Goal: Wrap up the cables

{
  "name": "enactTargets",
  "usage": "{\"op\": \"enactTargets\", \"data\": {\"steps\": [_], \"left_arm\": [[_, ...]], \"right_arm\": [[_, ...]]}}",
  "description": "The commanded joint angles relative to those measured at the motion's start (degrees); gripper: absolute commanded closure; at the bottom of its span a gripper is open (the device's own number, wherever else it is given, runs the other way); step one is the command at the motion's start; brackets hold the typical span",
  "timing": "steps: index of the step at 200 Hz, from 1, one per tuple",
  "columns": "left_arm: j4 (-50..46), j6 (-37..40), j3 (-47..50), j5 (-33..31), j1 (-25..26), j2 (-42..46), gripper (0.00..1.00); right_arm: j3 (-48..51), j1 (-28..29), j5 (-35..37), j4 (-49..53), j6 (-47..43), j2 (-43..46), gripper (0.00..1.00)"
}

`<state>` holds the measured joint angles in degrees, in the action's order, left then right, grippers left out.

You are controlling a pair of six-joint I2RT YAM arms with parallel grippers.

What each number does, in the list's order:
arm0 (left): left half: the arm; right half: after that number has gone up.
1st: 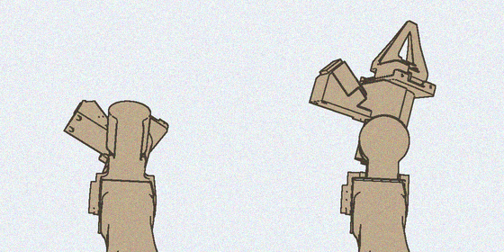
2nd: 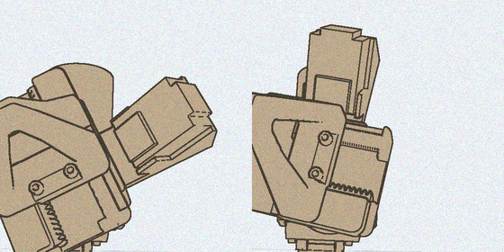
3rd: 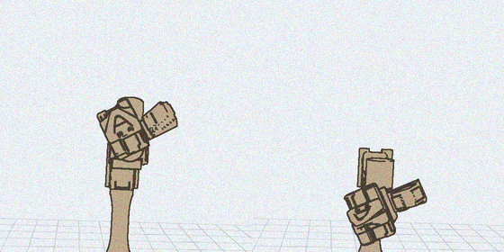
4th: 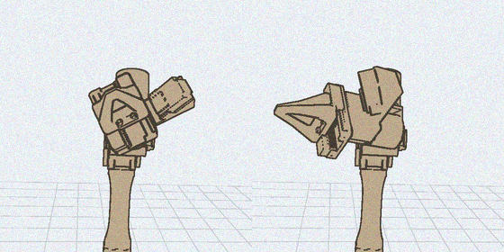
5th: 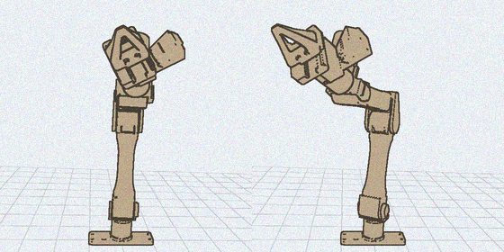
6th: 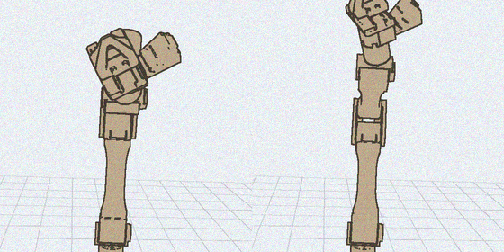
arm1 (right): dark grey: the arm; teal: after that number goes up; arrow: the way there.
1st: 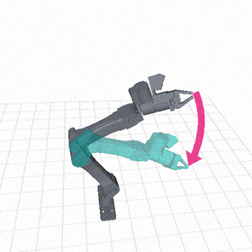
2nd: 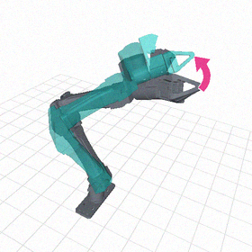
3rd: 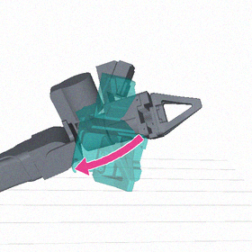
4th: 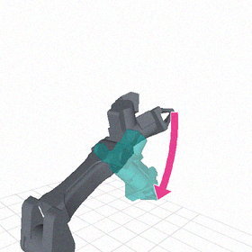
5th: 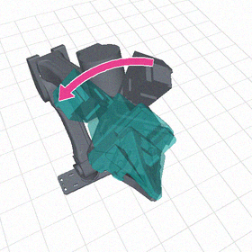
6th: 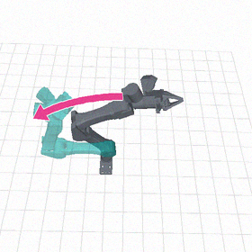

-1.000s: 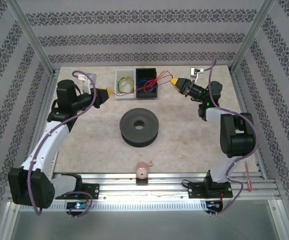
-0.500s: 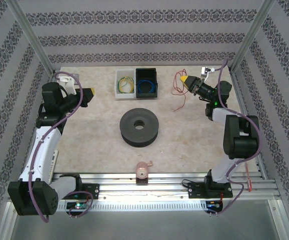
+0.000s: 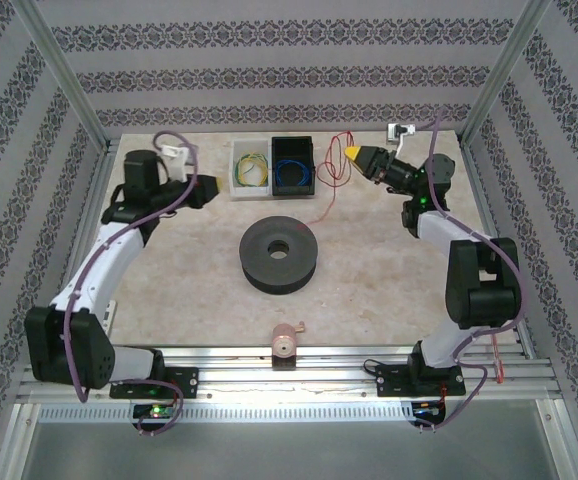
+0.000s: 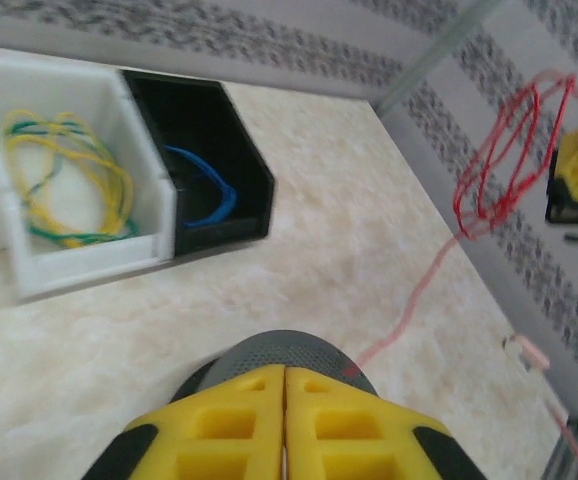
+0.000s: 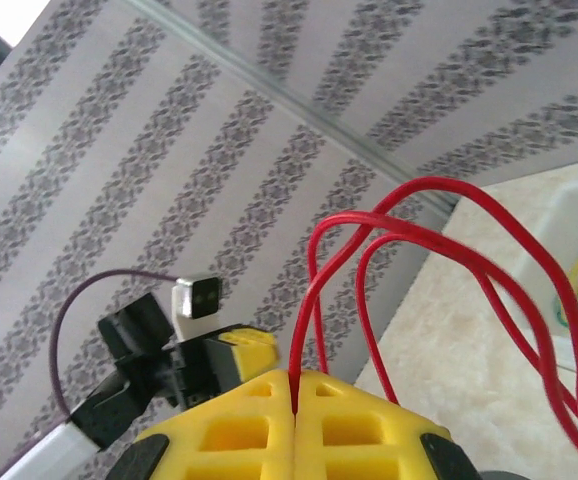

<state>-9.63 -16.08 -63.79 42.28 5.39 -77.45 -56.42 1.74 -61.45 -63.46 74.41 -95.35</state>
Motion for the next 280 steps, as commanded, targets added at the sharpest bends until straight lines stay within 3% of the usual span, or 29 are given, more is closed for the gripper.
{"op": "enactTargets", "data": {"steps": [1, 17, 32, 87, 158, 225, 280], "left_arm": [[-1.76, 4.23, -5.22, -0.12, 4.3, -2.38, 0.82], [0.33, 3.67, -6.45, 0.64, 6.23, -4.69, 0.66], [2.79, 2.87, -7.02, 1.3, 7.73, -6.51, 0.61], [8.17, 2.85, -11.87, 3.76, 13.35, -11.98, 0.51], [14.48, 3.16, -10.44, 5.02, 14.52, -10.96, 0.51], [13.94, 4.35, -8.23, 5.93, 14.95, -8.98, 0.55], [12.0, 7.08, -4.63, 1.13, 14.92, -5.28, 0.47]], "right_arm": [[-3.7, 1.33, -1.83, -0.65, 0.12, 4.42, 1.0], [-4.8, 2.23, -1.68, 0.92, -0.05, 5.72, 1.0], [-5.4, 3.45, -1.53, 1.95, -0.34, 6.38, 1.0], [-7.19, 8.72, 0.27, 3.08, -0.93, 4.26, 1.0], [-9.59, 12.17, 0.89, 2.33, -0.23, -0.52, 1.0], [-10.18, 12.53, 1.55, 1.52, 0.44, -2.91, 1.0], [-10.75, 12.28, 1.6, 0.94, 1.22, -2.89, 1.0]]}}
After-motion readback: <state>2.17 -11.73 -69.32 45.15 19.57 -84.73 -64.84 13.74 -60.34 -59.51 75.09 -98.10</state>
